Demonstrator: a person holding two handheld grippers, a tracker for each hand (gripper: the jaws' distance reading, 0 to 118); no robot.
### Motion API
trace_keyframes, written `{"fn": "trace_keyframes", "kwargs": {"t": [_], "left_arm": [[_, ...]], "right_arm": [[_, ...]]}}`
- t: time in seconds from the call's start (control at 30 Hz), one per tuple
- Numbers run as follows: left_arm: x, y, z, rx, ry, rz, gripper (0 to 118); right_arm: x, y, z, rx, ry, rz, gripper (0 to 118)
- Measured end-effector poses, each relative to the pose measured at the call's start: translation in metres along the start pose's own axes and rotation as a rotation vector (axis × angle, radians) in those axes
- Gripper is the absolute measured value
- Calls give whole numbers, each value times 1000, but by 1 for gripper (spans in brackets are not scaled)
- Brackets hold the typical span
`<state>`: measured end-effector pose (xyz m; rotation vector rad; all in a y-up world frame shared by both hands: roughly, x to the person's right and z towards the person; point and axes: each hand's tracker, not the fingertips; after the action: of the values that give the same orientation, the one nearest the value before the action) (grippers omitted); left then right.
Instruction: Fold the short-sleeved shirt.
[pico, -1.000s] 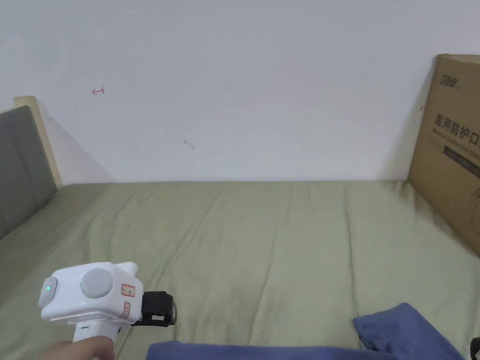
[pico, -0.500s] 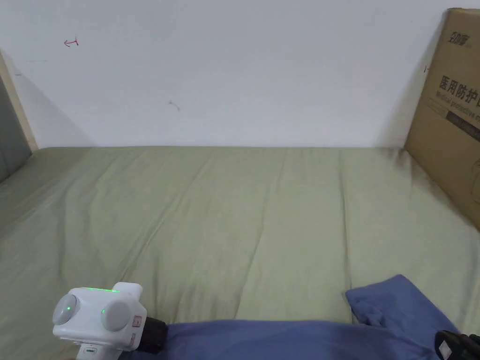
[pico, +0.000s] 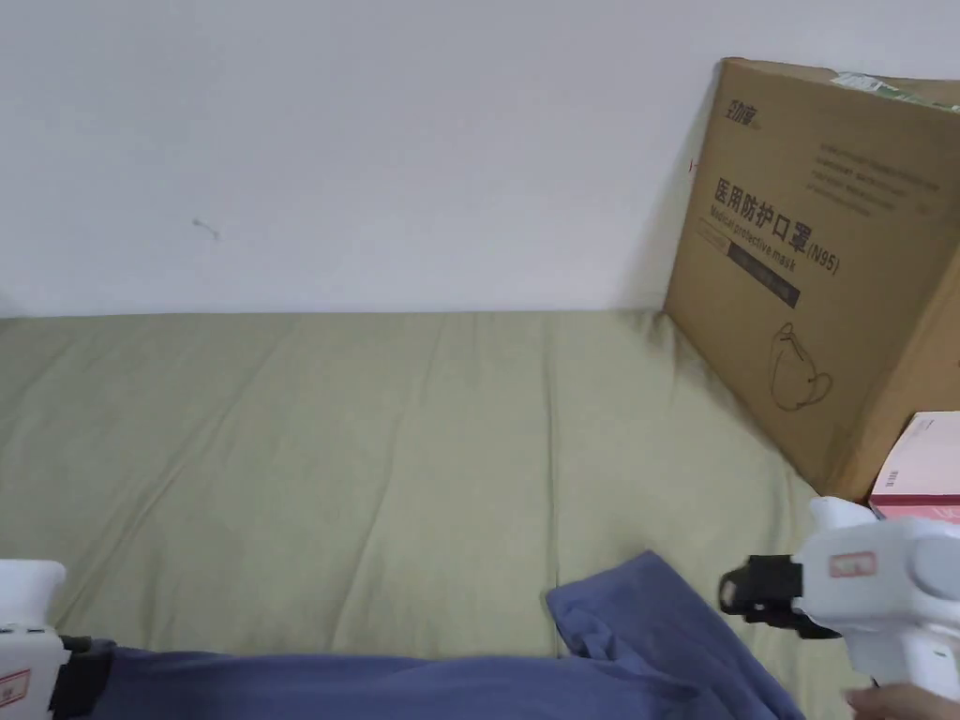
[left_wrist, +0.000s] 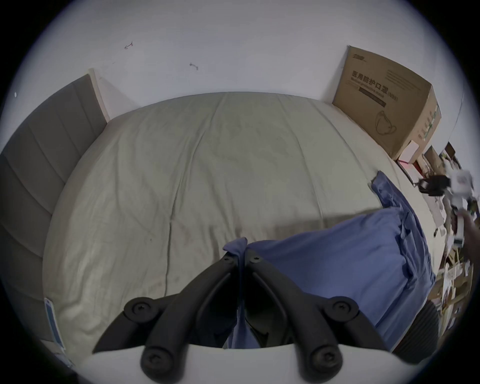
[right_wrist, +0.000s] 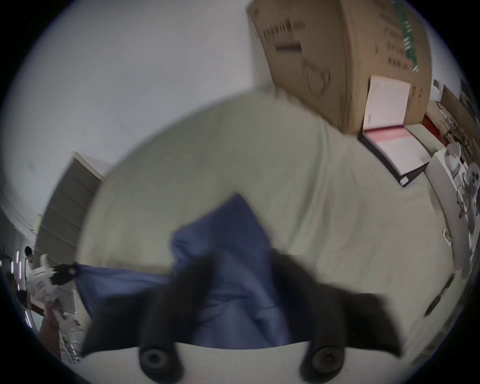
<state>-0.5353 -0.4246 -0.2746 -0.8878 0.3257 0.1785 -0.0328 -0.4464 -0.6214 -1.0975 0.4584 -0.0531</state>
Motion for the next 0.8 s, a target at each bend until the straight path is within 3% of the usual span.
{"fn": "trace_keyframes", "kwargs": {"t": [0.03,0.07,0.17,0.27,0.37,0.43,0.47,0.53,0.57,0.63,0.8], "left_arm": [[2,1,0,-6,0,-5,2],[2,0,-1,-14,2,-13,2],[4,-3,-3,-2,30,-18,2],[3,-4,-10,-19,40,19,2],[-2,-9,-19,-61,27,84,2],[-6,-13,-22,-76,21,93,2],[-7,-16,-22,-78,22,94,2],[-7,-22,-20,-86,28,104,2],[-7,-24,-19,-84,27,114,2],[-5,-31,-10,-50,33,163,2],[1,-40,26,24,12,159,2]], "right_arm": [[5,5,-18,-68,-28,-4,104],[8,8,-34,-116,-39,-12,115],[8,17,-66,-191,-76,45,115],[4,4,-89,-243,-216,141,108],[0,-6,-87,-206,-211,179,107],[-4,-10,-80,-208,-210,184,96],[-7,-13,-75,-208,-204,195,80],[-16,-20,-62,-166,-179,254,32],[-19,-23,-57,-154,-165,276,0],[-24,-32,-49,-157,-130,304,0],[-17,-42,14,52,-56,222,0]]}}
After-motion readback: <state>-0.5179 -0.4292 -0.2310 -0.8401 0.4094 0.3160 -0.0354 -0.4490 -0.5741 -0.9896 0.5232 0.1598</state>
